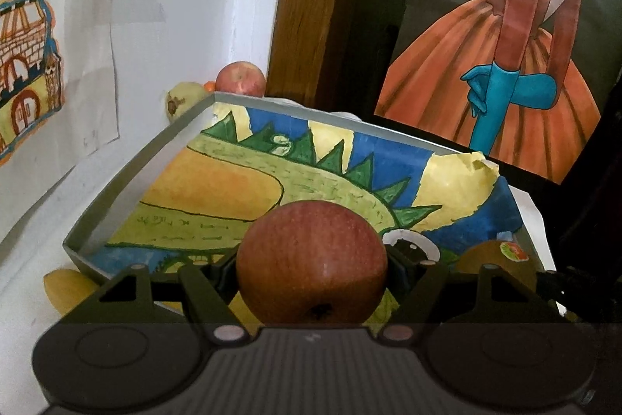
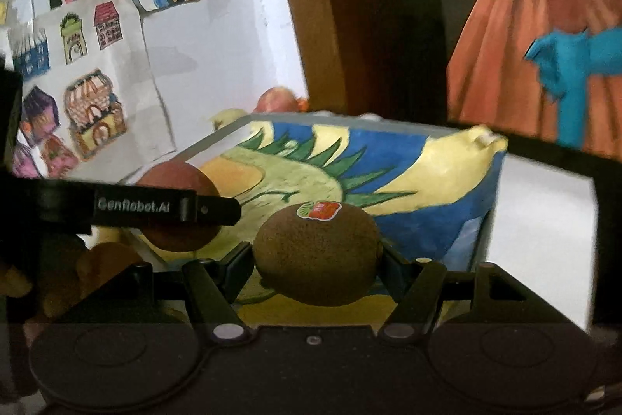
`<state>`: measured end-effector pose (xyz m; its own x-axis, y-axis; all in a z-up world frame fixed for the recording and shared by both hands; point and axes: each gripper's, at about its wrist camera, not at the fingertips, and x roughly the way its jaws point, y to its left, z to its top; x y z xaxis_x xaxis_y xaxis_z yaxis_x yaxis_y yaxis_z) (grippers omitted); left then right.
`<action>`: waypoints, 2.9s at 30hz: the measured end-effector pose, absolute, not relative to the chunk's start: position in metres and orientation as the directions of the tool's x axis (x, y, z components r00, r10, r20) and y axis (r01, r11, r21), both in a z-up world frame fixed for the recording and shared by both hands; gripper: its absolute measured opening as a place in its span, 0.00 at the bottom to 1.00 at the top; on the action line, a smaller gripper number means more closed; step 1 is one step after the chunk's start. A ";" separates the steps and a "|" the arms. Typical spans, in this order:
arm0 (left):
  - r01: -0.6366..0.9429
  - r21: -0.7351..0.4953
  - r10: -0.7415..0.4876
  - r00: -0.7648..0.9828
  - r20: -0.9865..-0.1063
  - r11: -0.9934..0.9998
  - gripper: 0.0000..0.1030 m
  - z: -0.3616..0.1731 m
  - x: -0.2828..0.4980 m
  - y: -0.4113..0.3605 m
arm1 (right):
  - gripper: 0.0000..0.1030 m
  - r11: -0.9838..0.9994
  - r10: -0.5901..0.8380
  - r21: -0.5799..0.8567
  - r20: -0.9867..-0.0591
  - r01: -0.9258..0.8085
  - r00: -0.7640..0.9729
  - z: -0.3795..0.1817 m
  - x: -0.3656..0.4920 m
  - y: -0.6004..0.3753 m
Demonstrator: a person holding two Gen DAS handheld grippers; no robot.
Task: Organize fruits
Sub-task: 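Carry the red apple with the left tool over the tray while the right tool carries the kiwi, then lower the apple into the tray and open the left tool while the right tool releases the kiwi there, then withdraw both open tools back from the tray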
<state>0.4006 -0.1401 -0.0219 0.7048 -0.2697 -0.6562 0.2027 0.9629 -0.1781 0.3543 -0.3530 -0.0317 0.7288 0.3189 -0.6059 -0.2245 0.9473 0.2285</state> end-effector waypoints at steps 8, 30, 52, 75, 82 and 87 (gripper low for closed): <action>0.184 -0.184 -0.260 0.677 -0.689 0.966 0.73 -0.025 0.407 -0.139 | 0.68 0.936 0.345 0.284 -0.645 -0.205 0.682 -0.036 0.376 -0.369; 0.186 -0.170 -0.250 0.636 -0.730 0.968 0.73 -0.029 0.412 -0.143 | 0.68 0.942 0.329 0.172 -0.652 -0.289 0.683 -0.027 0.377 -0.358; 0.216 -0.185 -0.284 0.746 -0.602 0.959 0.92 0.005 0.372 -0.126 | 0.93 0.965 0.263 0.117 -0.472 -0.236 0.841 0.027 0.300 -0.372; 0.189 -0.165 -0.229 0.937 -0.266 0.968 1.00 0.104 0.164 -0.052 | 0.99 0.989 0.149 0.029 -0.180 -0.147 0.972 0.086 0.082 -0.306; 0.185 -0.156 -0.219 0.946 -0.240 0.970 1.00 0.092 0.112 -0.034 | 0.99 0.994 0.107 0.040 -0.176 -0.101 0.979 0.080 0.036 -0.289; 0.172 -0.154 -0.208 0.944 -0.257 0.973 1.00 0.078 0.086 -0.022 | 0.99 0.995 0.093 0.048 -0.201 -0.085 0.975 0.071 0.014 -0.282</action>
<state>0.0862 -0.0217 0.0775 0.9437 -0.2079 -0.2574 0.1724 0.9730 -0.1538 0.0136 -0.2818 0.0707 0.9751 0.0930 -0.2011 -0.0849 0.9952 0.0483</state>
